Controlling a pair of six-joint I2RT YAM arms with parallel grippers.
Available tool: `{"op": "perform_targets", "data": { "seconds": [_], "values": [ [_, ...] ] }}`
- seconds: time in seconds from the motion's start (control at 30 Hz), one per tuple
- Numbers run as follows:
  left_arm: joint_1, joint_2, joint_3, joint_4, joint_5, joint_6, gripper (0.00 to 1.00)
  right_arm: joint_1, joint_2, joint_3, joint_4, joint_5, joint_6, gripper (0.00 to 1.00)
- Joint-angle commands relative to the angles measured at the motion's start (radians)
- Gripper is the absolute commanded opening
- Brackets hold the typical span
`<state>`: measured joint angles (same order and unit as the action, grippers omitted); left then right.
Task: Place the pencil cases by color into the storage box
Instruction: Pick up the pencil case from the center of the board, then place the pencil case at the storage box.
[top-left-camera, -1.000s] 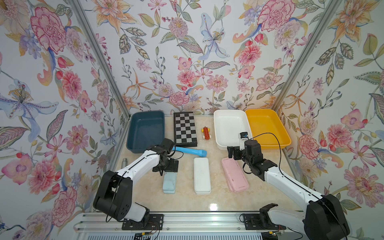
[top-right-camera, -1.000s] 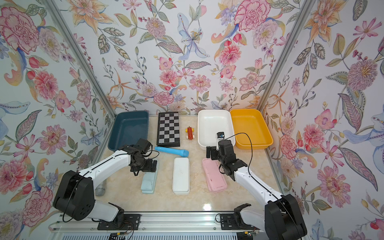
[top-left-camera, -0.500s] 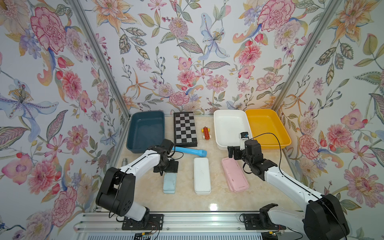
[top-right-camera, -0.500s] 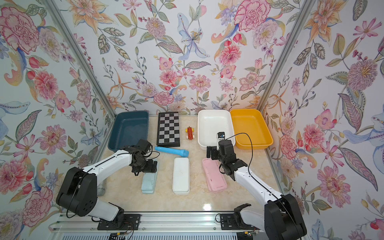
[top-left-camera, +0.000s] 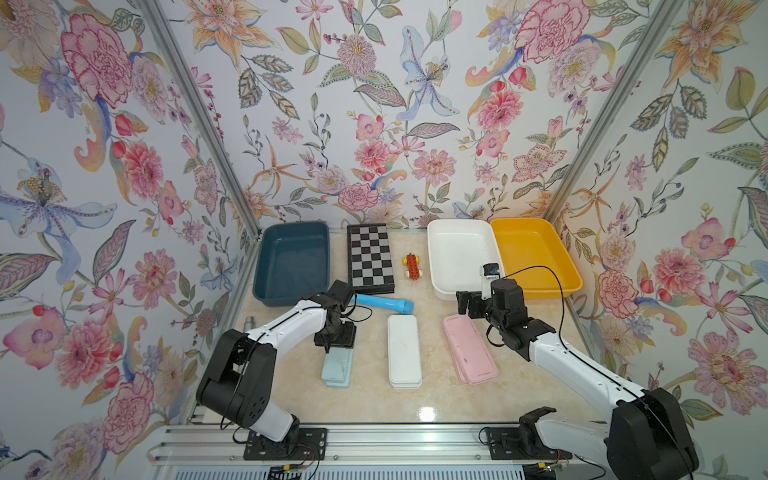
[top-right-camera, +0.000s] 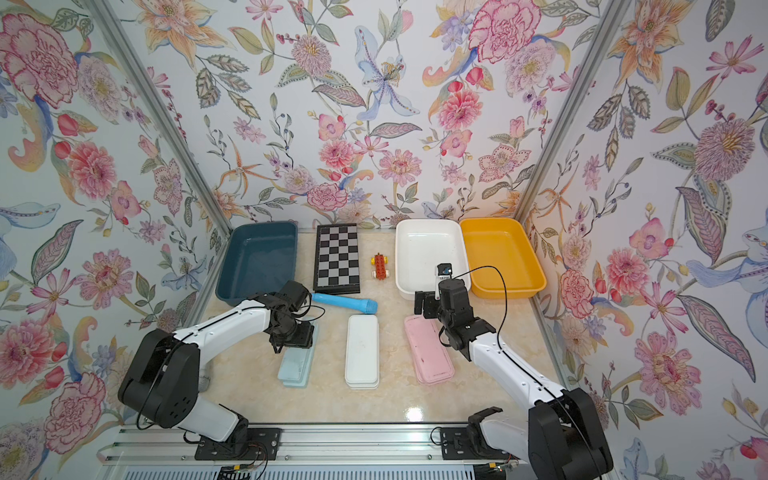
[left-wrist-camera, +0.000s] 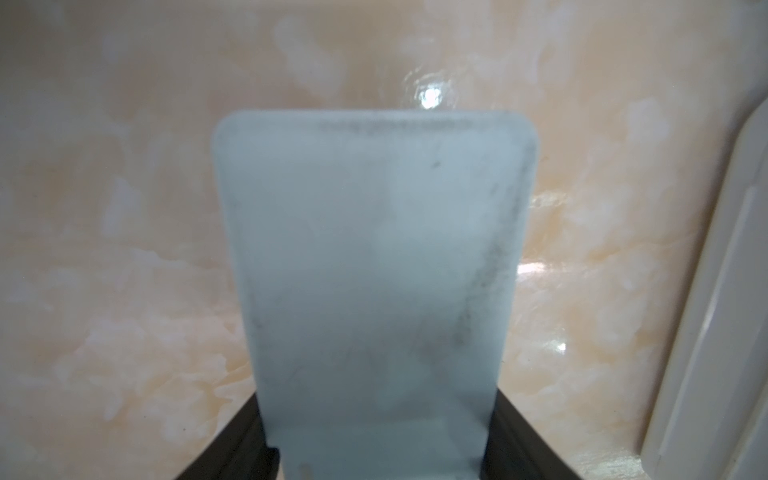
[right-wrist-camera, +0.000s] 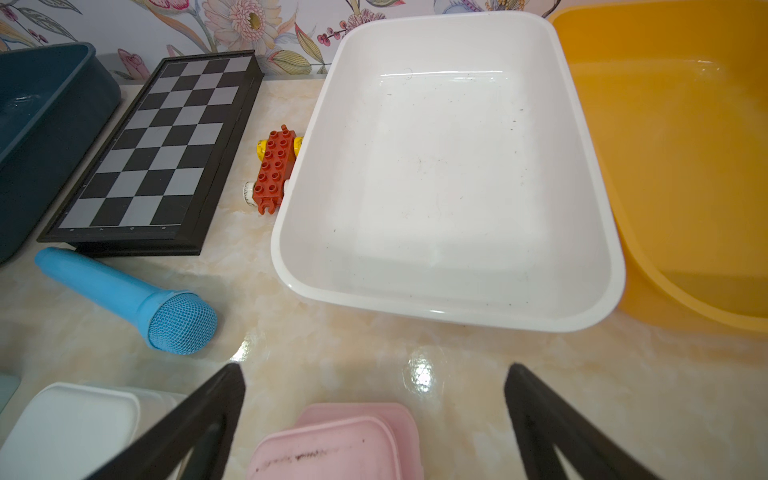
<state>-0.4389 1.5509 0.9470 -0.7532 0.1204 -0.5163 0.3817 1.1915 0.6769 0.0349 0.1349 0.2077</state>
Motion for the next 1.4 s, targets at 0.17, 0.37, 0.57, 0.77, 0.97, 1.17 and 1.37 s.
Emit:
{"op": "perform_targets", "data": {
  "seconds": [0.17,0.37,0.57,0.77,0.97,1.17,1.37],
  "values": [
    [-0.008,-0.077,0.011,-0.013,-0.033,-0.022,0.55,-0.013,0.009,-0.018,0.015,-0.017,0.019,1.0],
    [0.001,-0.117,0.074,-0.041,-0.027,-0.025,0.55,-0.02,0.014,-0.014,0.017,-0.025,0.023,1.0],
    [0.036,-0.07,0.196,-0.086,-0.058,0.032,0.55,-0.033,0.01,-0.013,0.015,-0.035,0.028,1.0],
    [0.125,-0.001,0.395,-0.128,-0.072,0.108,0.55,-0.036,0.01,-0.014,0.015,-0.038,0.029,1.0],
    [0.213,0.114,0.642,-0.172,-0.071,0.157,0.55,-0.038,0.011,-0.013,0.016,-0.041,0.033,1.0],
    [0.28,0.213,0.795,-0.177,-0.124,0.172,0.55,-0.037,0.009,-0.017,0.014,-0.039,0.031,1.0],
    [0.337,0.357,0.935,-0.175,-0.184,0.176,0.55,-0.037,0.026,-0.017,0.021,-0.046,0.035,1.0]
  ]
}}
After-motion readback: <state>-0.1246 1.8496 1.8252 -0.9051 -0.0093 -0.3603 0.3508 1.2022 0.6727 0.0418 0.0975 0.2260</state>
